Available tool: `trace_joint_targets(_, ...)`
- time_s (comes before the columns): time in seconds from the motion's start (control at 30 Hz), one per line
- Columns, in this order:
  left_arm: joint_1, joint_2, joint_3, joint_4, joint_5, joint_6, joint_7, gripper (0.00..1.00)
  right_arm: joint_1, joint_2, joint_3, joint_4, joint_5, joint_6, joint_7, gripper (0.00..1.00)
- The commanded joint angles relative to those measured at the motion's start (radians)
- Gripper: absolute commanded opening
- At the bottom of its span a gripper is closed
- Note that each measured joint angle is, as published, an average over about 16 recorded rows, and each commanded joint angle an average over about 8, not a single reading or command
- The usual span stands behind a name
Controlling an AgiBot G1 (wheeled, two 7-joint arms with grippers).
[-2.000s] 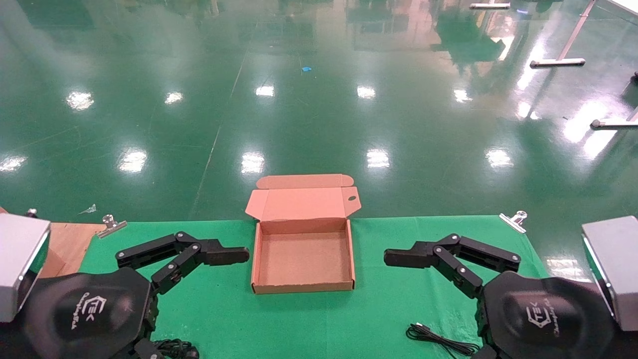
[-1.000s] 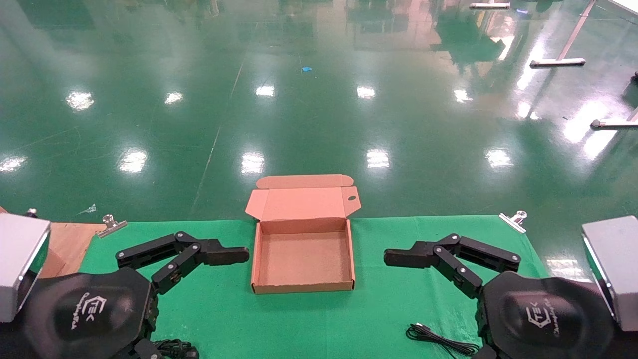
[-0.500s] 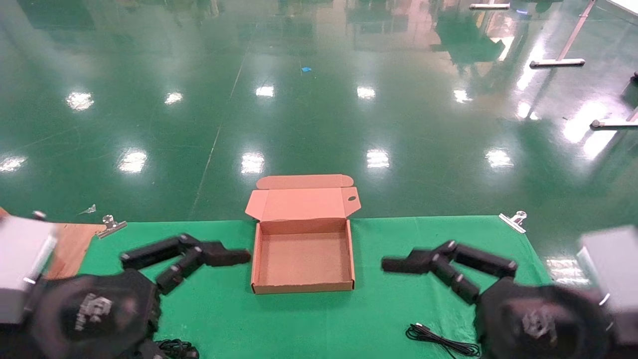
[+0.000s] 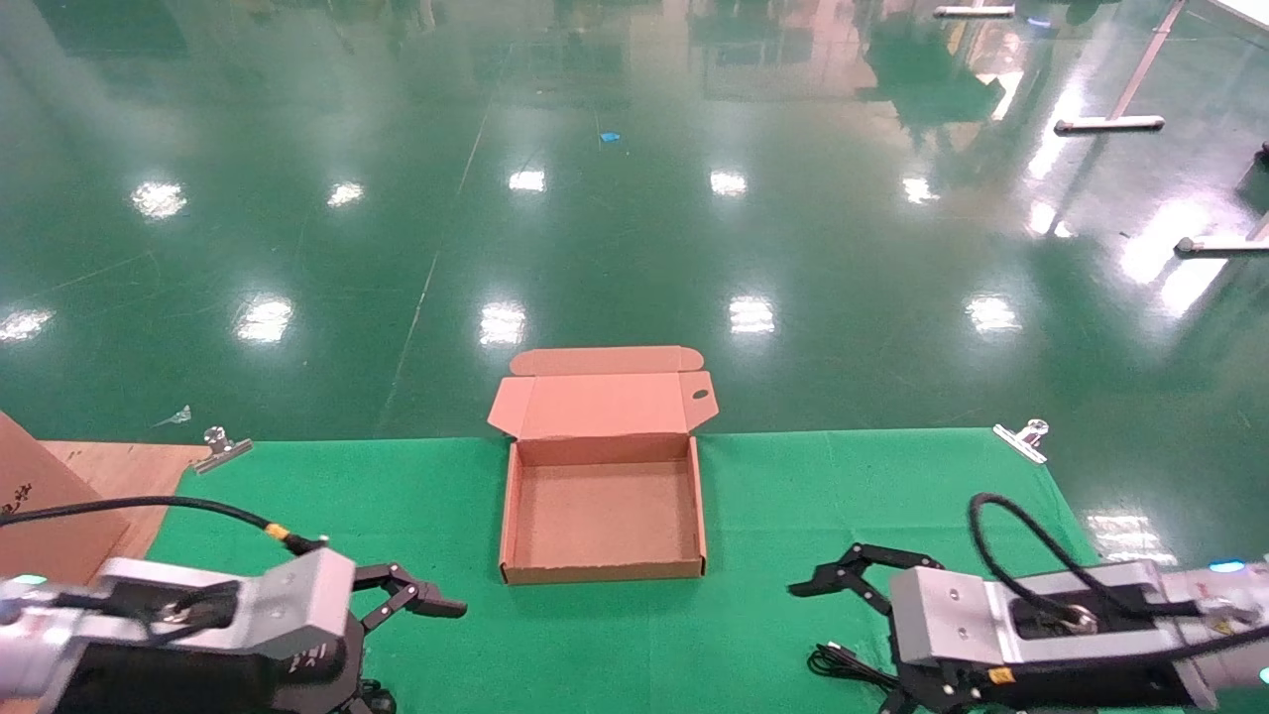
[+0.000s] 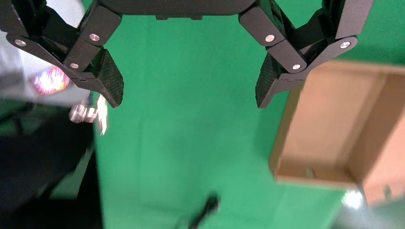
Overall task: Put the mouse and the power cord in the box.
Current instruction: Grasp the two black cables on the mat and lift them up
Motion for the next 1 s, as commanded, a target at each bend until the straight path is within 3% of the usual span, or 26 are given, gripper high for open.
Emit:
trace_joint_targets(0.03, -0.037, 0.024, 0.032, 0.057, 0.064, -0.001, 0.029, 1.0, 0.03, -0.023, -0.029, -0.045, -0.072, 0.011, -0.034, 1.0)
trace_joint_targets(0.23, -0.117, 0.088, 0.117, 0.21, 0.245, -0.052, 0.139, 1.0, 0.087, -0.087, -0.11, -0.189, -0.262, 0.081, -0.113, 1.0)
trace_joint_targets(0.5, -0.186, 0.17, 0.191, 0.386, 0.408, -0.168, 0.264, 1.0, 0.148, -0.192, -0.169, -0.399, -0.387, 0.174, -0.226, 1.0)
trace_joint_targets(1.0, -0.206, 0.271, 0.205, 0.705, 0.451, -0.347, 0.434, 1.0, 0.22, -0.38, -0.199, -0.761, -0.443, 0.335, -0.409, 1.0)
